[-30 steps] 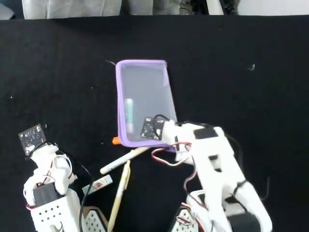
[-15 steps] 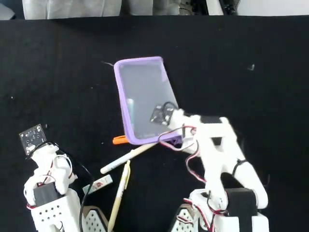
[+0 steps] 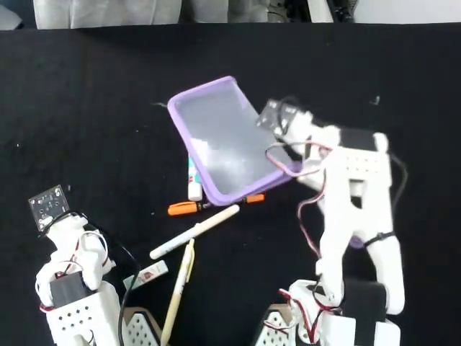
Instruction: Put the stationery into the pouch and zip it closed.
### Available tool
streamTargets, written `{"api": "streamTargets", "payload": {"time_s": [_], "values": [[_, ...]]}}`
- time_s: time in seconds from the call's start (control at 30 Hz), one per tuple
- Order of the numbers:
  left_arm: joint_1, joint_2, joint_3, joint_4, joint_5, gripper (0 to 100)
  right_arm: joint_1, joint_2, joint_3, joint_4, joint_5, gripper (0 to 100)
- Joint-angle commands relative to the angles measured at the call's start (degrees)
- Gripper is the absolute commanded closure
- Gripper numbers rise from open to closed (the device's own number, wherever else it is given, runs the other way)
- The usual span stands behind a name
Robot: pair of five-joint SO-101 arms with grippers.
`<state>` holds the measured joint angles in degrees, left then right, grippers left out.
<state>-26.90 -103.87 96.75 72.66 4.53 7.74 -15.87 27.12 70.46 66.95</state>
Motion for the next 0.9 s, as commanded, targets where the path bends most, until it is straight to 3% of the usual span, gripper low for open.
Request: {"api": "streamTargets", "payload": {"time_s": [0.0,0.57,0.87], "values": [[-0.2,-0.4,0.7,0.3,0.4,97,2.5,-0.5,-15.7,7.1,-0.7,98.7],[-0.2,-0.4,0.7,0.3,0.4,97,10.7,0.0,-40.9,10.3,-0.7,98.7],[-0.2,-0.4,0.7,0.3,0.4,97,14.7,0.0,-44.0,-0.3,-0.7,98.7]]}}
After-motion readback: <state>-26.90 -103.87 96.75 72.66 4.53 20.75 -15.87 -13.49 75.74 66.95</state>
